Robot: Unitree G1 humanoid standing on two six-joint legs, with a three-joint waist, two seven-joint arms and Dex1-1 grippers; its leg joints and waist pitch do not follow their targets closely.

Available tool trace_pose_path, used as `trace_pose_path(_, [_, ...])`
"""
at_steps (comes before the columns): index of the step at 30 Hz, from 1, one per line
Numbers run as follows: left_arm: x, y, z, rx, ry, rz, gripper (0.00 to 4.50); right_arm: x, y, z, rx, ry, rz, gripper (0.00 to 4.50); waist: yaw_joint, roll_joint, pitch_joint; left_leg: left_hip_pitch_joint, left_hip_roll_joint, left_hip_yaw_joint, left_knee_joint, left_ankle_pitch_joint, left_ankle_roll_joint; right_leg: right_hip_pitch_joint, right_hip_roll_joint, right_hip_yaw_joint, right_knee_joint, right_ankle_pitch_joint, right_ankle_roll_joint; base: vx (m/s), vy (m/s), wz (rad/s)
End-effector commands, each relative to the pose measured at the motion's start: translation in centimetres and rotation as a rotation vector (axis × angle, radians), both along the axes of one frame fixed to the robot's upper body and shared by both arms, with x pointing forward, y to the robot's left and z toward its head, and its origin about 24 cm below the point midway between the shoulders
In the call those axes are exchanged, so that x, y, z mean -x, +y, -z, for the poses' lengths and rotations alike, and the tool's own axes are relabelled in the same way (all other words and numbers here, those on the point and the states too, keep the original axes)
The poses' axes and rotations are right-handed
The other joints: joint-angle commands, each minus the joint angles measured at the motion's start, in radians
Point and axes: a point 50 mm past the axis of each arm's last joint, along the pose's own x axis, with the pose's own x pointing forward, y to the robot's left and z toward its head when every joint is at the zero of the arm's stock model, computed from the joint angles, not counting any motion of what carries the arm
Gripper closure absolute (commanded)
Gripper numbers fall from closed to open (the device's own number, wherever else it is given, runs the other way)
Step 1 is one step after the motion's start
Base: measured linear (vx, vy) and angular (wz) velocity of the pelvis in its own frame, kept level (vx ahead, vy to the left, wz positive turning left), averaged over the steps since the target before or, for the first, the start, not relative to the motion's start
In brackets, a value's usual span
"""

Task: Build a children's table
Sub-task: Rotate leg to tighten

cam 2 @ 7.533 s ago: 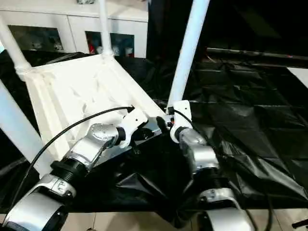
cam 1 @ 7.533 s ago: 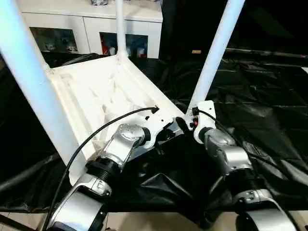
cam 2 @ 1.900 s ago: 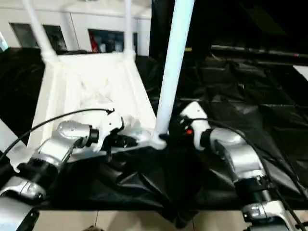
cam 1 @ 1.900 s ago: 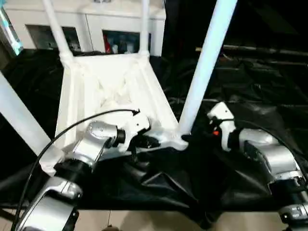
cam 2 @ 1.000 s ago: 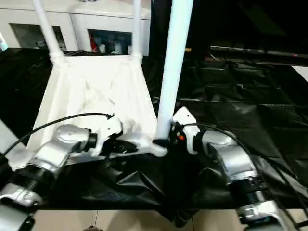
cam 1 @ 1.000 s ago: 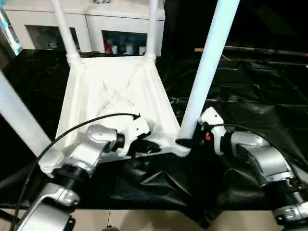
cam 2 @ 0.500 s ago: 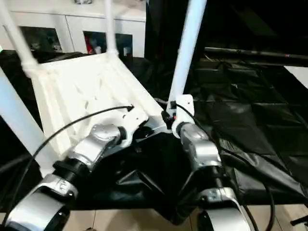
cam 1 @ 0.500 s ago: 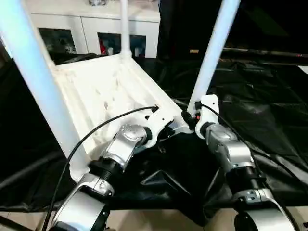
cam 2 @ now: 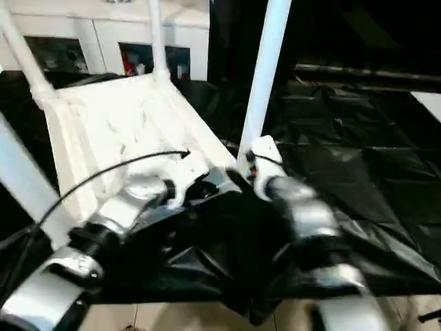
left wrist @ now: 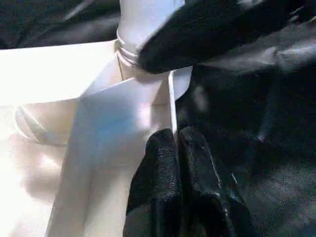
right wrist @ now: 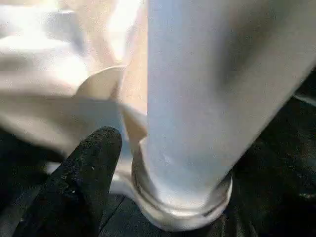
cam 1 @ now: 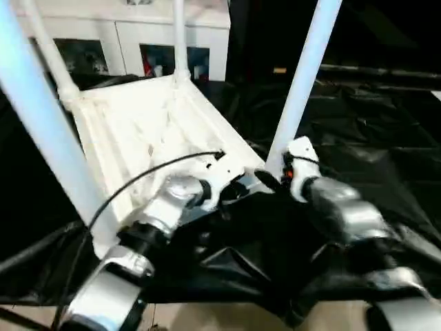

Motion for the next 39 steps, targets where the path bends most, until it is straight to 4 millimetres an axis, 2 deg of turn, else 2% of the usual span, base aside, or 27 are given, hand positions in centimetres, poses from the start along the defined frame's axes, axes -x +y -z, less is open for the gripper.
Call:
trace_pose_path(1, [0.8, 0.2, -0.4, 0.045, 0.009, 0.128, 4.5, 1.3, 0.1, -0.5, -0.014, 0.017, -0.194, 0.51, 0.006, -0.003, -0.063, 0.007, 0.0, 0.012, -0.054, -0.216, 0.049, 0.056, -0.027, 0.021, -0.058, -0.092, -0.224, 0.0, 0.0, 0.0])
trace_pose_path(2, [1.2, 0.6, -0.5, 0.056, 0.018, 0.175, 4.5, 1.8, -0.3, -0.7, -0.008, 0.022, -0.245, 0.43, 0.01, -0.004, -0.062, 0.008, 0.002, 0.011, -0.054, -0.218, 0.053, 0.059, -0.027, 0.02, -0.058, -0.096, -0.224, 0.0, 0.0, 0.0])
trace_pose_path(3, [1.6, 1.0, -0.6, 0.071, 0.039, 0.223, 4.5, 2.4, -0.6, -0.9, -0.003, 0.036, -0.299, 0.19, 0.013, -0.004, -0.061, 0.008, 0.005, 0.014, -0.054, -0.219, 0.063, 0.056, -0.03, 0.023, -0.057, -0.091, -0.233, 0.0, 0.0, 0.0])
trace_pose_path(4, [1.6, 1.0, -0.6, 0.071, 0.039, 0.223, 4.5, 2.4, -0.6, -0.9, -0.003, 0.036, -0.299, 0.19, 0.017, -0.001, -0.061, 0.01, 0.005, 0.014, -0.054, -0.225, 0.062, 0.055, -0.03, 0.023, -0.057, -0.101, -0.235, 0.0, 0.0, 0.0])
trace_pose_path(5, [1.9, 1.3, -0.7, 0.076, 0.057, 0.252, 4.5, 2.8, -0.9, -1.0, 0.002, 0.04, -0.345, 0.19, 0.015, -0.001, -0.059, 0.01, 0.005, 0.015, -0.055, -0.237, 0.059, 0.051, -0.029, 0.022, -0.058, -0.117, -0.236, 0.0, 0.0, 0.0])
trace_pose_path(6, [2.1, 1.6, -0.7, 0.071, 0.067, 0.269, 4.5, 3.1, -1.1, -1.2, 0.003, 0.044, -0.384, 0.19, 0.015, 0.0, -0.057, 0.012, 0.007, 0.014, -0.058, -0.268, 0.045, 0.049, -0.029, 0.021, -0.062, -0.172, -0.231, 0.0, 0.0, 0.0])
trace_pose_path(8, [2.5, 2.3, -0.5, 0.06, 0.093, 0.3, 4.5, 3.5, -1.3, -1.6, -0.007, 0.046, -0.432, 0.19, 0.016, 0.001, -0.056, 0.013, 0.009, 0.013, -0.059, -0.289, 0.037, 0.047, -0.031, 0.022, -0.064, -0.206, -0.224, 0.0, 0.0, 0.0])
trace_pose_path(12, [2.6, 2.9, -0.3, 0.052, 0.101, 0.305, 4.5, 3.7, -1.6, -1.9, -0.007, 0.048, -0.452, 0.19, 0.018, 0.002, -0.056, 0.014, 0.008, 0.014, -0.06, -0.296, 0.02, 0.044, -0.029, 0.023, -0.064, -0.223, -0.214, 0.0, 0.0, 0.0])
trace_pose_path(13, [2.6, 3.0, -0.3, 0.052, 0.102, 0.304, 4.5, 3.7, -1.6, -1.9, -0.007, 0.049, -0.453, 0.34, 0.018, 0.001, -0.056, 0.013, 0.007, 0.013, -0.06, -0.293, 0.018, 0.045, -0.029, 0.023, -0.064, -0.223, -0.211, 0.0, 0.0, 0.0])
trace_pose_path(14, [2.7, 3.2, -0.3, 0.052, 0.105, 0.303, 4.5, 3.7, -1.7, -1.9, -0.005, 0.053, -0.46, 0.45, 0.017, -0.004, -0.057, 0.012, 0.007, 0.013, -0.059, -0.288, 0.019, 0.046, -0.03, 0.023, -0.064, -0.22, -0.209, 0.0, 0.0, 0.0])
trace_pose_path(16, [2.8, 3.4, -0.3, 0.052, 0.108, 0.302, 4.5, 3.8, -1.7, -1.8, 0.001, 0.062, -0.468, 0.45, 0.018, -0.001, -0.058, 0.012, 0.007, 0.013, -0.058, -0.27, 0.022, 0.047, -0.031, 0.023, -0.061, -0.204, -0.212, 0.0, 0.0, 0.0])
trace_pose_path(17, [2.8, 3.4, -0.3, 0.052, 0.11, 0.303, 4.5, 3.8, -1.7, -1.8, 0.004, 0.066, -0.472, 0.45, 0.018, -0.004, -0.059, 0.011, 0.007, 0.014, -0.057, -0.252, 0.026, 0.048, -0.03, 0.023, -0.058, -0.181, -0.217, 0.0, 0.0, 0.0])
trace_pose_path(19, [2.8, 3.6, -0.3, 0.053, 0.111, 0.299, 4.5, 3.9, -1.7, -1.6, 0.01, 0.074, -0.481, 0.8, 0.017, -0.005, -0.059, 0.011, 0.006, 0.015, -0.056, -0.24, 0.03, 0.048, -0.029, 0.023, -0.057, -0.17, -0.22, 0.0, 0.0, 0.0])
trace_pose_path(22, [2.8, 3.6, -0.3, 0.053, 0.111, 0.295, 4.5, 4.0, -1.6, -1.6, 0.005, 0.078, -0.485, 0.87, 0.018, -0.004, -0.059, 0.011, 0.006, 0.015, -0.055, -0.238, 0.033, 0.048, -0.029, 0.022, -0.057, -0.174, -0.22, 0.0, 0.0, 0.0])
trace_pose_path(24, [2.8, 3.7, -0.3, 0.052, 0.112, 0.294, 4.5, 3.9, -1.5, -1.6, 0.004, 0.078, -0.484, 1.04, 0.018, -0.002, -0.059, 0.012, 0.006, 0.015, -0.056, -0.244, 0.029, 0.048, -0.029, 0.022, -0.058, -0.183, -0.218, 0.0, 0.0, 0.0])
trace_pose_path(25, [2.8, 3.7, -0.3, 0.051, 0.112, 0.294, 4.5, 3.9, -1.5, -1.6, 0.006, 0.077, -0.484, 1.28, 0.018, 0.0, -0.059, 0.011, 0.006, 0.014, -0.056, -0.244, 0.028, 0.048, -0.029, 0.023, -0.058, -0.183, -0.218, 0.0, 0.0, 0.0])
trace_pose_path(30, [2.8, 3.7, -0.4, 0.049, 0.111, 0.289, 4.5, 3.8, -1.4, -1.5, 0.011, 0.077, -0.481, 1.5, 0.018, -0.002, -0.06, 0.011, 0.005, 0.015, -0.055, -0.238, 0.026, 0.049, -0.029, 0.022, -0.056, -0.169, -0.219, 0.0, 0.0, 0.0])
trace_pose_path(39, [2.7, 3.9, -0.3, 0.042, 0.108, 0.279, 4.5, 4.0, -1.4, -0.9, 0.016, 0.087, -0.466, 2.38, 0.019, 0.0, -0.061, 0.013, 0.005, 0.015, -0.053, -0.235, 0.028, 0.05, -0.028, 0.022, -0.054, -0.153, -0.228, 0.0, 0.0, 0.0])
